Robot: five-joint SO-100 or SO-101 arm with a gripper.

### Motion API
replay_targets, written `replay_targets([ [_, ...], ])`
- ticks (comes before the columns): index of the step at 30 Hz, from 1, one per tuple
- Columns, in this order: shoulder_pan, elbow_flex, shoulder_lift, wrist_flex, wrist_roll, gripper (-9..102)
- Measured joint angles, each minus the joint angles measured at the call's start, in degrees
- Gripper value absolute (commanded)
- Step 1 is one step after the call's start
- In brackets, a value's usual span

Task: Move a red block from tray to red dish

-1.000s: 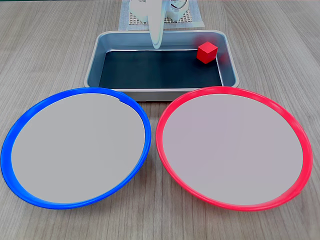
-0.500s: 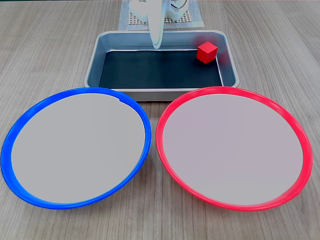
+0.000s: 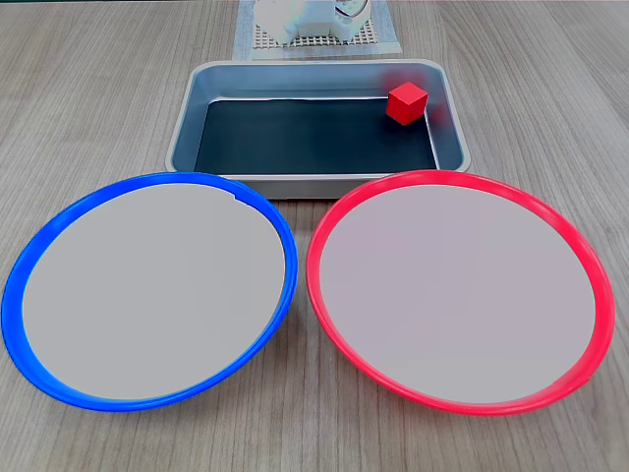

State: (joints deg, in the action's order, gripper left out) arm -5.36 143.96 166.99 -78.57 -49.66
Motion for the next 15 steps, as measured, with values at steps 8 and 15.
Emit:
replay_targets([
  [8, 9.32, -18.98, -31.90, -4.13, -16.88, 13],
  [15, 12.48, -16.17, -43.86, 5.36, -30.23, 18],
])
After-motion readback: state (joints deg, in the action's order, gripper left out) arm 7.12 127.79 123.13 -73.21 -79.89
